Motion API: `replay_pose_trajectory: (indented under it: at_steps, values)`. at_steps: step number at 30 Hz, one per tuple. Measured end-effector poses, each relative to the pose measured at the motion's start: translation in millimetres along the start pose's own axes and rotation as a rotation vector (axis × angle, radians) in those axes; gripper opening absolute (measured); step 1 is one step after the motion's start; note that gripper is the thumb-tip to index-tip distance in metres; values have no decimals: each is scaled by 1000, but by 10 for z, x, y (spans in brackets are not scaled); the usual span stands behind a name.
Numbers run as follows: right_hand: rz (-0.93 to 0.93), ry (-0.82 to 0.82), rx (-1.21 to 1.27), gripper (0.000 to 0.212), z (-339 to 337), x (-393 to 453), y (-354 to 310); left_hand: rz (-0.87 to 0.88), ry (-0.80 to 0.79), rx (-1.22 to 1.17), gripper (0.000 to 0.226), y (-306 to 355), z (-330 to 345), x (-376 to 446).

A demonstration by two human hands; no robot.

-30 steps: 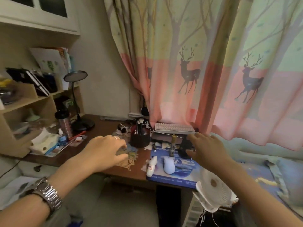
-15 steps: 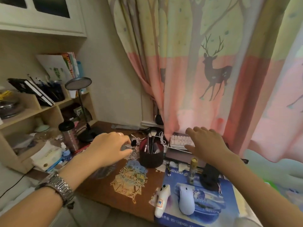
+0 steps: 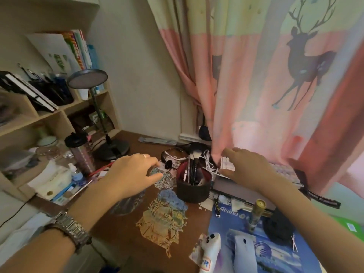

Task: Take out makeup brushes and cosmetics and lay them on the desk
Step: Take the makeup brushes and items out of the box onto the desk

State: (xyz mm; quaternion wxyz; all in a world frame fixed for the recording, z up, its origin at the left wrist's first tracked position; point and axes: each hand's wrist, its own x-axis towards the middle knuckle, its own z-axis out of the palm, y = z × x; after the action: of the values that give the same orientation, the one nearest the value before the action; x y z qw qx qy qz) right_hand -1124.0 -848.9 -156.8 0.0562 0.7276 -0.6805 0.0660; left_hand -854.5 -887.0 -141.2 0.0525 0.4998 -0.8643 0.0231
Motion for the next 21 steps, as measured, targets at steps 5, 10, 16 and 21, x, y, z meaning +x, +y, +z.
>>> replay_pose_trajectory:
  at_steps: [5, 10, 16, 21]
  values:
    - [105, -1, 69, 45, 195, 377, -46, 94, -97, -72, 40, -364, 368, 604]
    - [307, 52, 152, 43, 537, 822, -222, 248, -121, -115, 39, -827, 624, 1402]
    - [593, -4, 296, 39, 910, 1119, -666, 405, -237, -206, 38, -1336, 858, 1915]
    - [762, 4, 347, 40, 1218, 1074, -927, 456, -280, -307, 31, -1445, 1106, 2129]
